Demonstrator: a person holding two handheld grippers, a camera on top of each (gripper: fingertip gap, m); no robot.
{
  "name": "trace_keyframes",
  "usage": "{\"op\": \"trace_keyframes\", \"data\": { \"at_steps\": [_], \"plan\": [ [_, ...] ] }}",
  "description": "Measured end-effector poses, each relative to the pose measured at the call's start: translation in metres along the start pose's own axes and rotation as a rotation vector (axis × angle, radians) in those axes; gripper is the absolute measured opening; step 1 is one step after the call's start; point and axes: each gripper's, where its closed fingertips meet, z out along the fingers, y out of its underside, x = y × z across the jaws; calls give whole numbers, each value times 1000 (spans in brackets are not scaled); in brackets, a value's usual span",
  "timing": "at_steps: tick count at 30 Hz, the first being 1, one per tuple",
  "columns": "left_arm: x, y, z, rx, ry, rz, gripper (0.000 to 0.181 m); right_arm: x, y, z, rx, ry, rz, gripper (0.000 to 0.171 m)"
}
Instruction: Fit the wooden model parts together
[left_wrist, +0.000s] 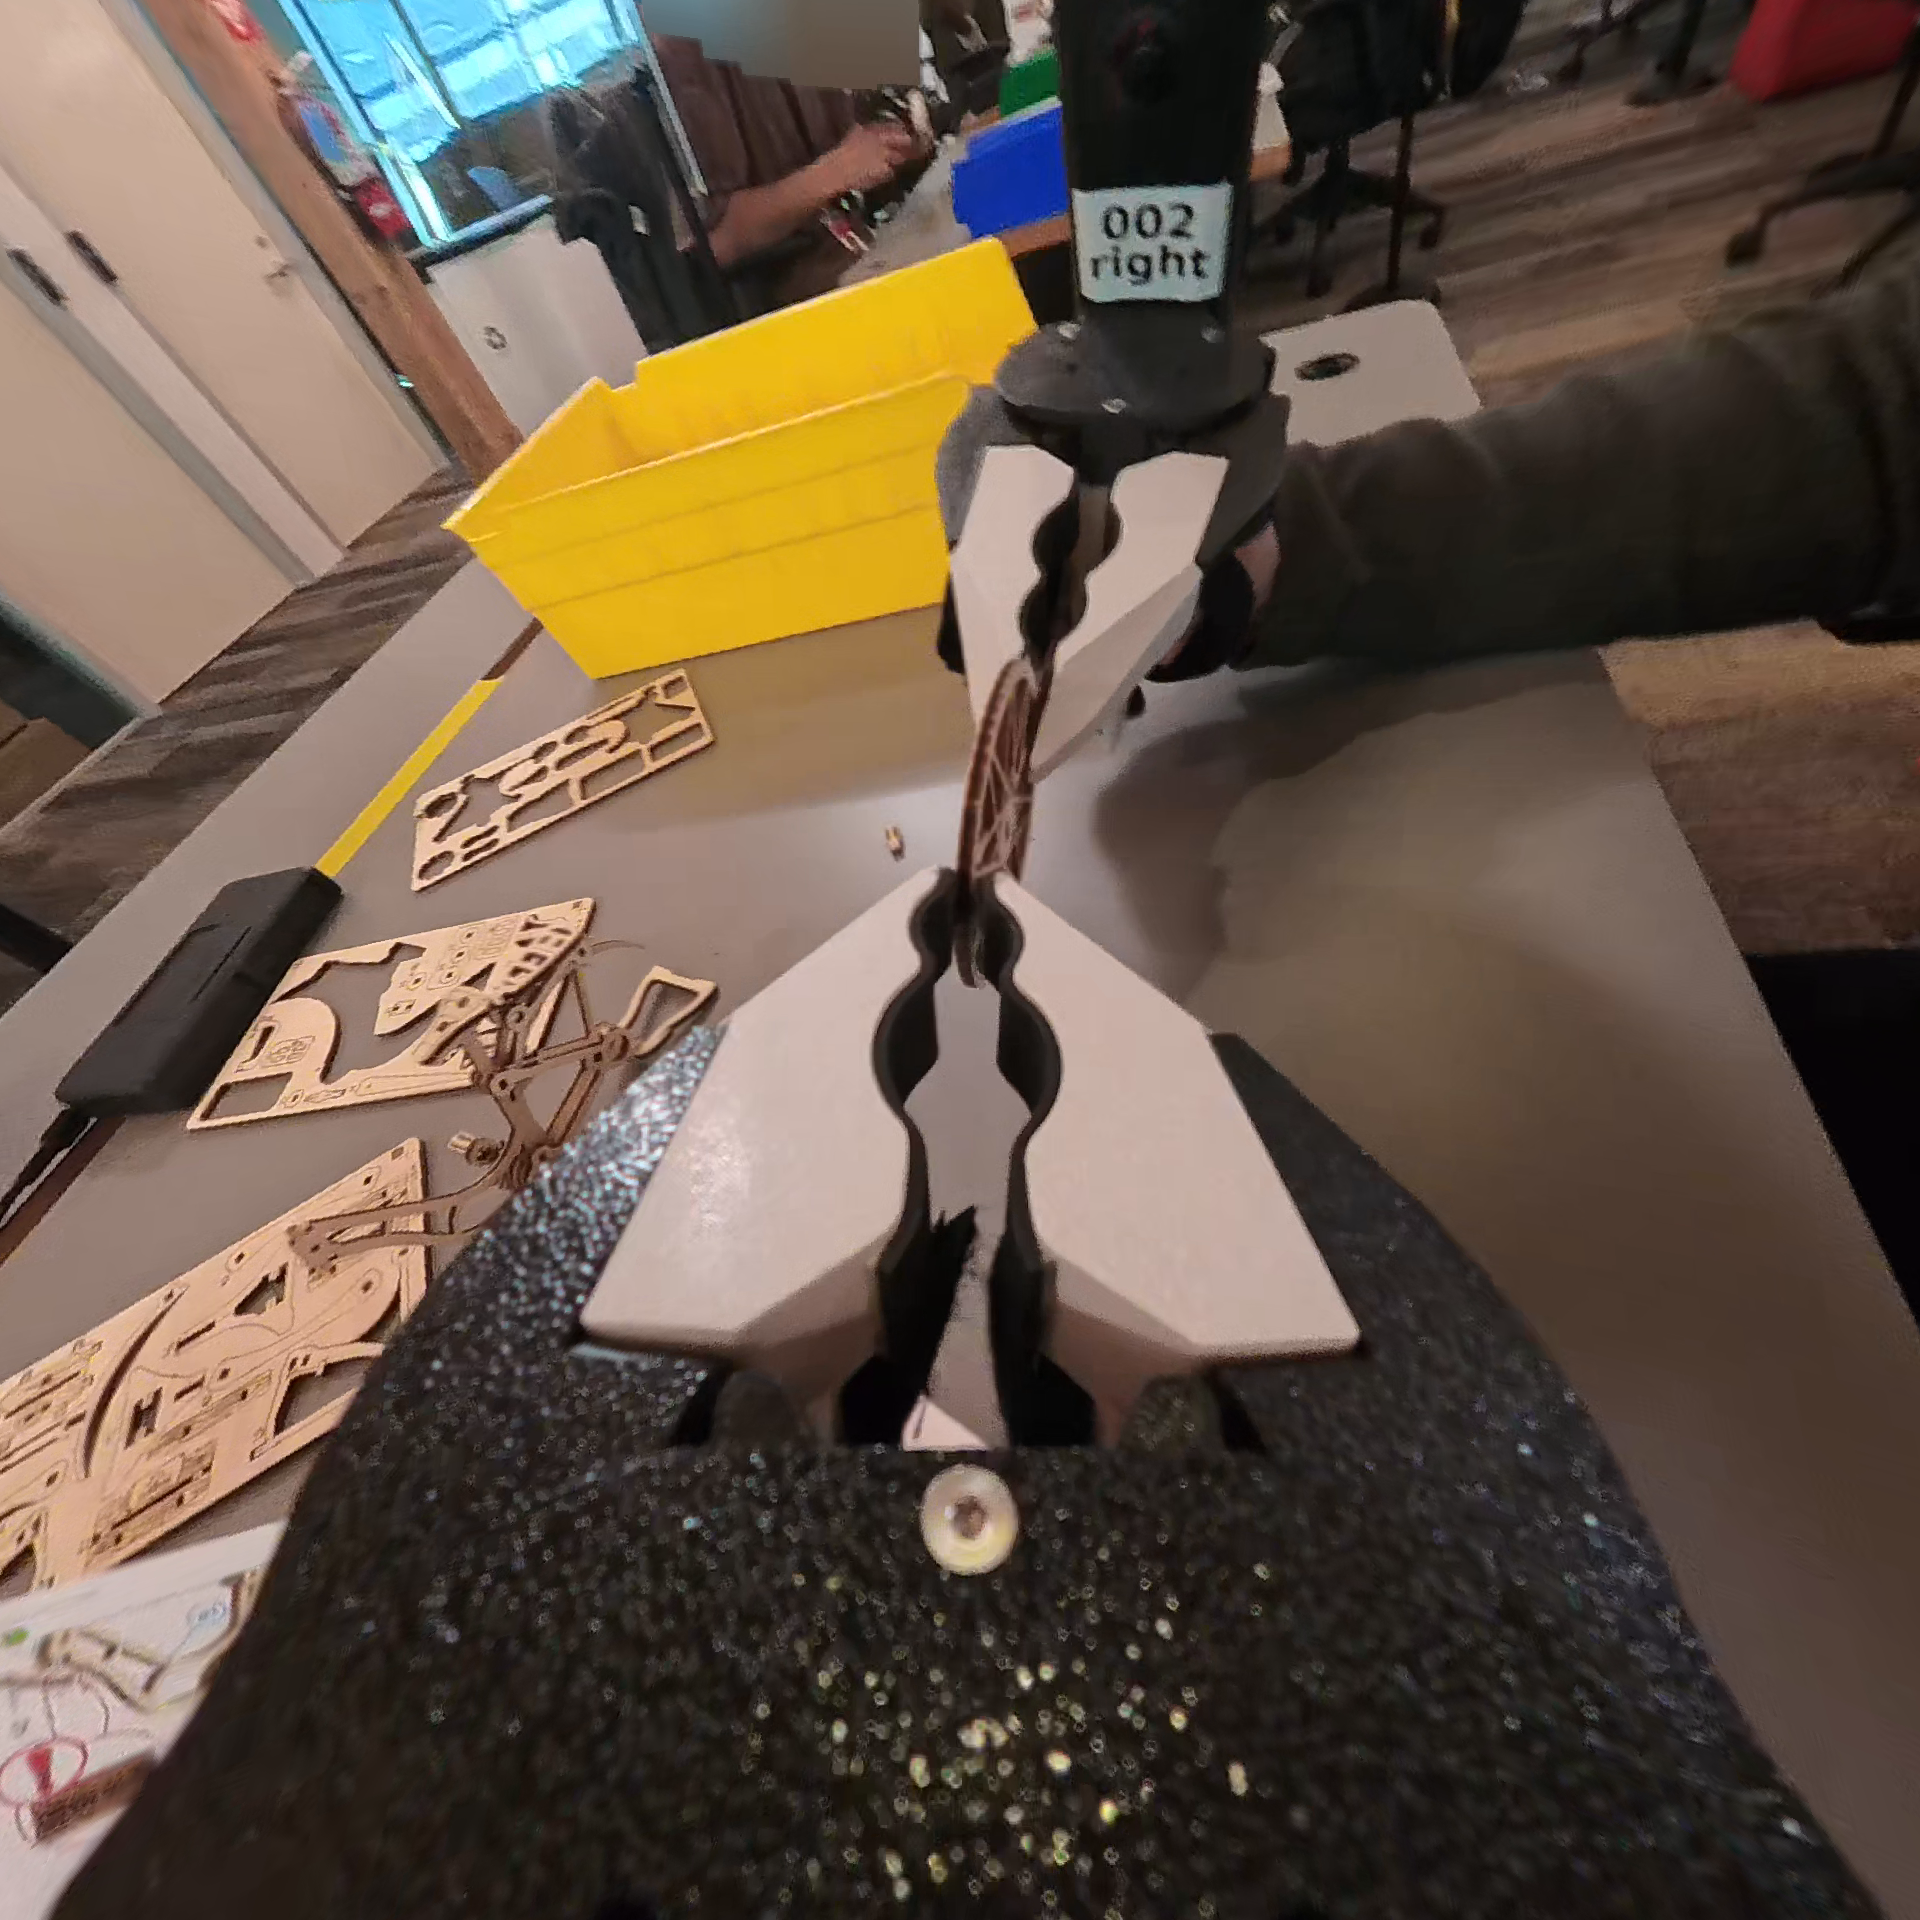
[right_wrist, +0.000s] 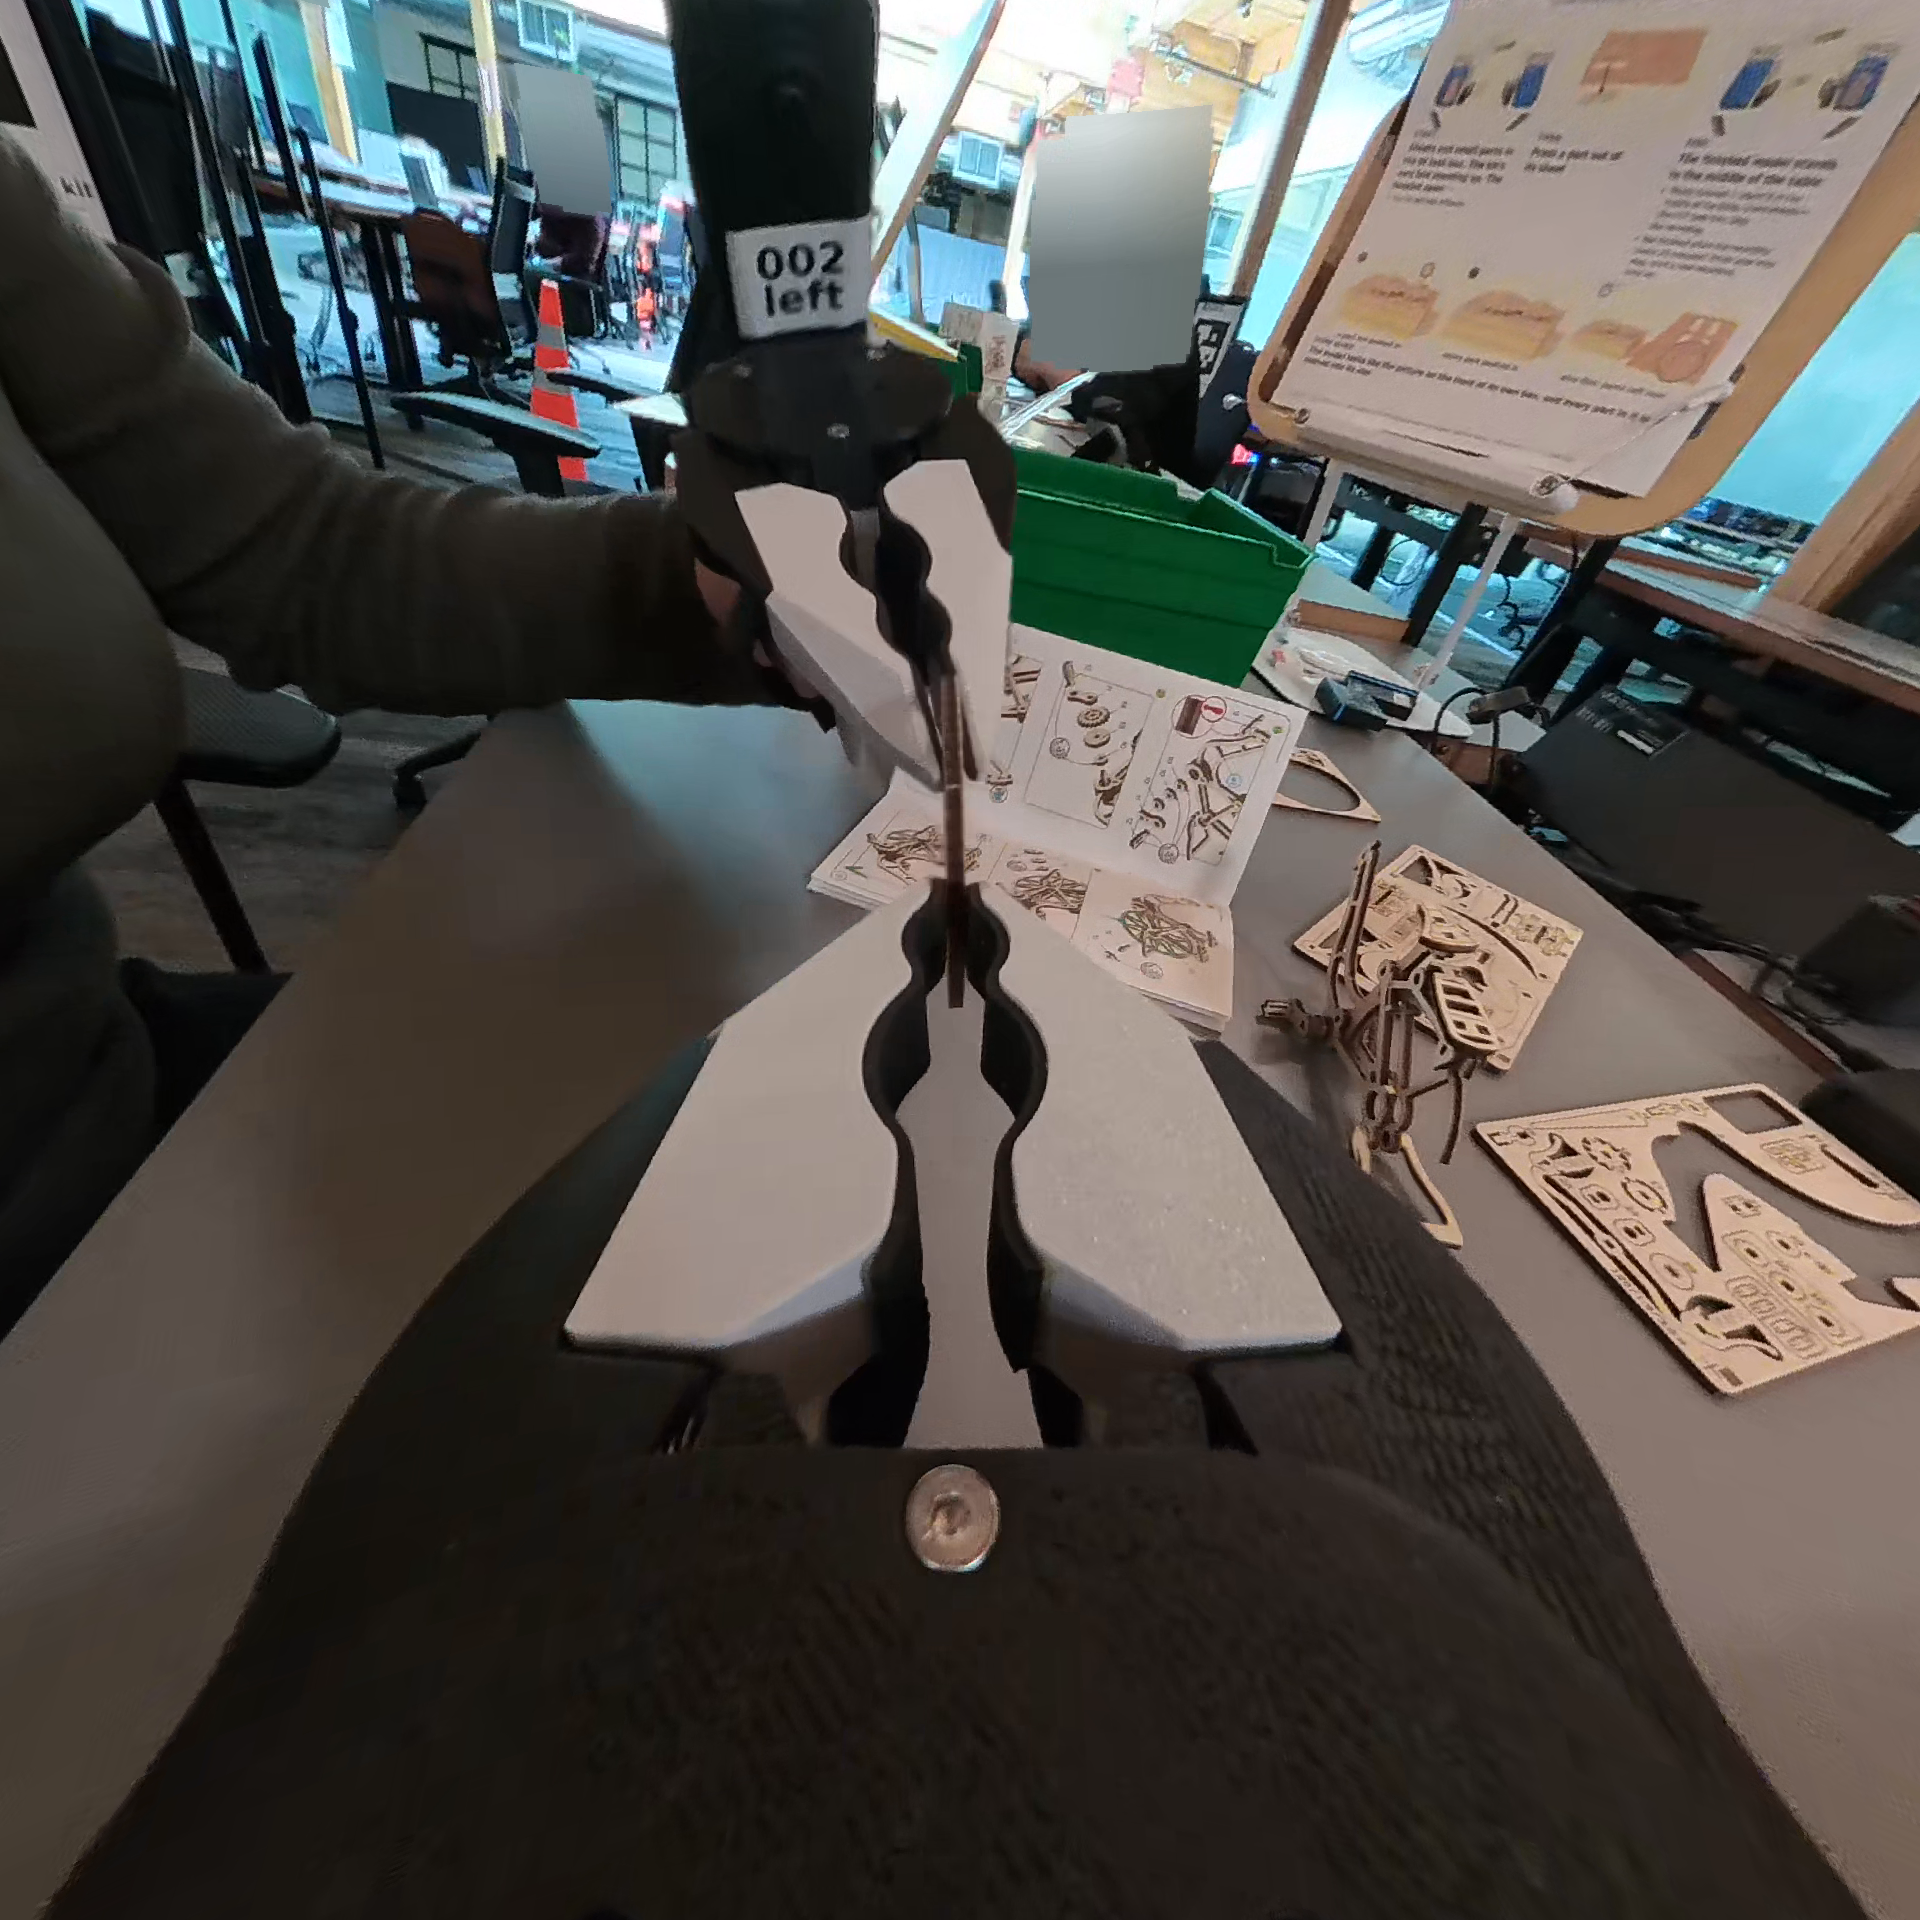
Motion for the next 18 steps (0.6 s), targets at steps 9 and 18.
{"op": "trace_keyframes", "data": {
  "at_steps": [9, 18],
  "plan": [
    [-51, -5, -29, -1, -288, -23, 25, 74, -1, -38, 76, 418, 89, 0],
    [-105, 20, 16, -313, -284, -47, 84, 98, 5, -60, 83, 628, -10, 0]
  ]
}}
